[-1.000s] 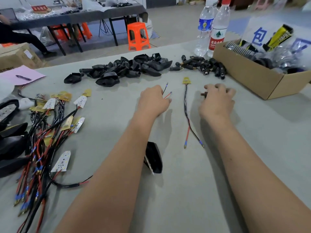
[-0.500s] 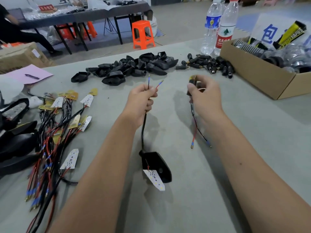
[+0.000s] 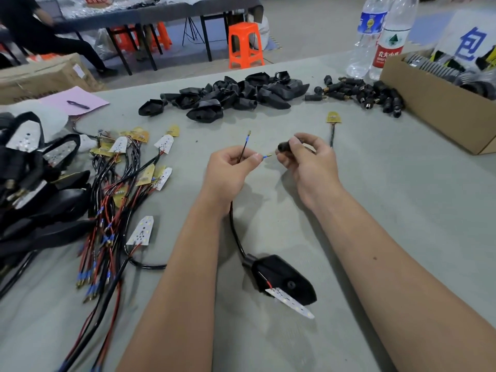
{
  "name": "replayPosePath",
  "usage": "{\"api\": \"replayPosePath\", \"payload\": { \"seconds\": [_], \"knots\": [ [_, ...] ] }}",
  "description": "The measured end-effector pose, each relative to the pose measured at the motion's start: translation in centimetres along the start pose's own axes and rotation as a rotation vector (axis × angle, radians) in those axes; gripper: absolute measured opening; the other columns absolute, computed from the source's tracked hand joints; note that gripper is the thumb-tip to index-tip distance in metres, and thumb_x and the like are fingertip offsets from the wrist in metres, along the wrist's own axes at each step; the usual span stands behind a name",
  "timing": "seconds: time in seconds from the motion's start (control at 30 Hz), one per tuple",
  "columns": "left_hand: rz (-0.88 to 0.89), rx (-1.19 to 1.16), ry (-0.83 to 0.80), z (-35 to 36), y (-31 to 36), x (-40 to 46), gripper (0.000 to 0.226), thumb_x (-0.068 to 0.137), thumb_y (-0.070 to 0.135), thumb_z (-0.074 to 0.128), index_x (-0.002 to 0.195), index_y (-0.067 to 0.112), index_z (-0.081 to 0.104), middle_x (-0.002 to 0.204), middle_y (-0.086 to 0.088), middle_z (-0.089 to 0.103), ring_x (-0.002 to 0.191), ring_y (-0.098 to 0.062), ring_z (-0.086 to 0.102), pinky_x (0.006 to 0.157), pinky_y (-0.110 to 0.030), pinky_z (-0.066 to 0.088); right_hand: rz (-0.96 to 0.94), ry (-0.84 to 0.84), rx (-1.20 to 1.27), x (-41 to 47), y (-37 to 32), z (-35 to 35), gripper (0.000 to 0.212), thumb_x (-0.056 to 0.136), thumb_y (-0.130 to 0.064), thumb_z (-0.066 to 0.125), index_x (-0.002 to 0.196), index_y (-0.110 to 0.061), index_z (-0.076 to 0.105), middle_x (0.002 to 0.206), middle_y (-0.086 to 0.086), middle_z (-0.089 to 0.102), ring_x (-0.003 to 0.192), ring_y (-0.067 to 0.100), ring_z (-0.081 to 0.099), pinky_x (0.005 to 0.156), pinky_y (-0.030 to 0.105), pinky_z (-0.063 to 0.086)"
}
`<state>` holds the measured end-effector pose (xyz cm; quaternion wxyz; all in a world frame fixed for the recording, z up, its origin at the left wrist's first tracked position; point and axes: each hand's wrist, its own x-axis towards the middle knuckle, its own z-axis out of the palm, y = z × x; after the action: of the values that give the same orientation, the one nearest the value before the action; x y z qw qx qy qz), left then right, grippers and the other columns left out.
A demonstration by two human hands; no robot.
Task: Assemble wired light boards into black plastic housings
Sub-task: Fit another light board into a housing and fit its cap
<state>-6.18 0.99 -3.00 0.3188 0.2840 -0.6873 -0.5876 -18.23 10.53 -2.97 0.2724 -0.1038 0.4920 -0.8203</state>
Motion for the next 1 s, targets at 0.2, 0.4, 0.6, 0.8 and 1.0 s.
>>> {"api": "replayPosePath", "payload": {
  "seconds": [0.2,0.4,0.6,0.8,1.0],
  "knots": [
    [0.029,0.016,0.029,0.7,-0.3,0.2,0.017,0.093,0.019,0.072,0.076,0.018,0.074,0.066,0.003,0.057,0.062,-0.013,0.045,0.067,-0.029,0.039,-0.025,-0.045,-0.093,-0.4,0.3,0.3,0.024,0.101,-0.005,0.062,0.123,0.003,0.057,0.089,0.015,0.069,0.064,0.018,0.071,0.07,0.025,0.059],
    [0.015,0.008,0.039,0.9,-0.4,0.2,0.019,0.094,0.017,0.072,0.075,0.018,0.073,0.072,-0.004,0.061,0.071,-0.019,0.05,0.073,-0.037,0.043,-0.03,-0.051,-0.122,-0.4,0.3,0.1,0.024,0.1,-0.004,0.064,0.122,0.002,0.056,0.088,0.017,0.07,0.064,0.021,0.072,0.071,0.026,0.06],
    [0.002,0.08,0.071,1.0,-0.3,0.3,0.025,0.094,0.014,0.067,0.071,0.023,0.074,0.063,0.008,0.059,0.057,-0.009,0.044,0.06,-0.026,0.038,-0.12,-0.071,-0.258,-0.6,0.7,0.3,0.018,0.096,-0.002,0.068,0.11,-0.004,0.059,0.084,0.021,0.069,0.061,0.019,0.071,0.066,0.026,0.059],
    [-0.032,-0.003,0.031,1.2,-0.1,0.0,0.023,0.096,0.0,0.064,0.093,0.016,0.079,0.066,0.009,0.066,0.061,-0.006,0.051,0.061,-0.019,0.046,-0.144,0.018,-0.224,-0.4,0.7,0.3,0.016,0.096,-0.002,0.068,0.105,-0.01,0.059,0.081,0.015,0.068,0.058,0.017,0.069,0.065,0.027,0.058],
    [-0.129,-0.272,0.203,1.9,0.3,-0.2,0.01,0.089,-0.004,0.074,0.097,0.001,0.069,0.072,-0.008,0.071,0.063,-0.016,0.066,0.068,-0.023,0.056,-0.128,-0.088,-0.233,-0.5,0.6,0.1,0.018,0.093,0.0,0.071,0.11,-0.002,0.065,0.078,0.008,0.074,0.066,0.017,0.071,0.063,0.024,0.057]
  ]
}}
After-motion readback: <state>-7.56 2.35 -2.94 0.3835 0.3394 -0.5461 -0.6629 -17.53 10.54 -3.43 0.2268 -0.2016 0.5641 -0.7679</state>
